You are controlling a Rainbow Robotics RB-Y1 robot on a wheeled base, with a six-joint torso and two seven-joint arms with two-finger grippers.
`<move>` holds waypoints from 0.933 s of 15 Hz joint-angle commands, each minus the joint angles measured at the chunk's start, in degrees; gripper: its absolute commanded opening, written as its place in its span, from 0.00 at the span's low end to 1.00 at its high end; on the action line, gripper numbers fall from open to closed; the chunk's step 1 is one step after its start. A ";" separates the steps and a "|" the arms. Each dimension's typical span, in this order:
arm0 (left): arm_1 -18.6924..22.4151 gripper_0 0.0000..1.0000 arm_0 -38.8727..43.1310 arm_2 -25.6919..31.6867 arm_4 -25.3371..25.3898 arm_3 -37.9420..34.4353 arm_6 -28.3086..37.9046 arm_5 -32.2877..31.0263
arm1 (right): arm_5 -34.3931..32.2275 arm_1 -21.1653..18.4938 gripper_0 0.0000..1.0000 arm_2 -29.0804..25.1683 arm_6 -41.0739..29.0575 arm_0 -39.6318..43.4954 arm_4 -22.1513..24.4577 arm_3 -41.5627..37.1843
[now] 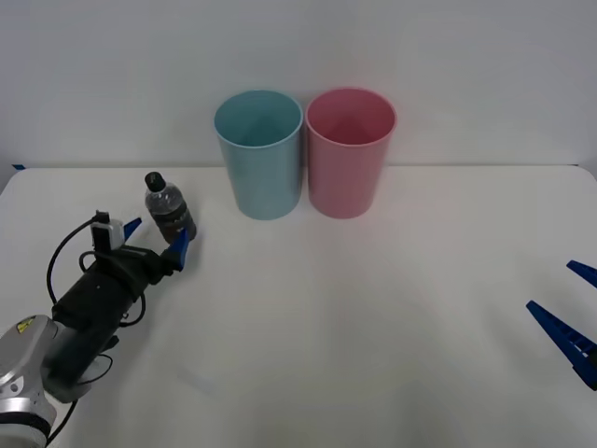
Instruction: Grasp the object on the table and drop it into the matching bin: aluminum can to the light blue bin, PET bottle to the pink bin.
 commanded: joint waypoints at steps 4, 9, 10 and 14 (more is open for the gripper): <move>0.02 1.00 -8.18 0.09 -0.09 9.30 -1.60 0.87 | 0.00 0.00 1.00 0.00 0.00 0.00 0.00 0.00; -0.42 1.00 -10.64 0.09 -0.62 11.32 -1.95 2.10 | 0.00 0.00 1.00 0.00 0.00 0.00 0.00 0.00; -0.60 1.00 -10.55 0.18 -0.71 11.32 -1.95 2.01 | 0.00 0.00 1.00 0.00 0.00 0.00 0.00 0.00; -0.60 0.00 -10.64 0.18 -0.71 11.23 -2.30 2.10 | 0.00 0.00 1.00 0.00 0.00 0.00 0.00 0.00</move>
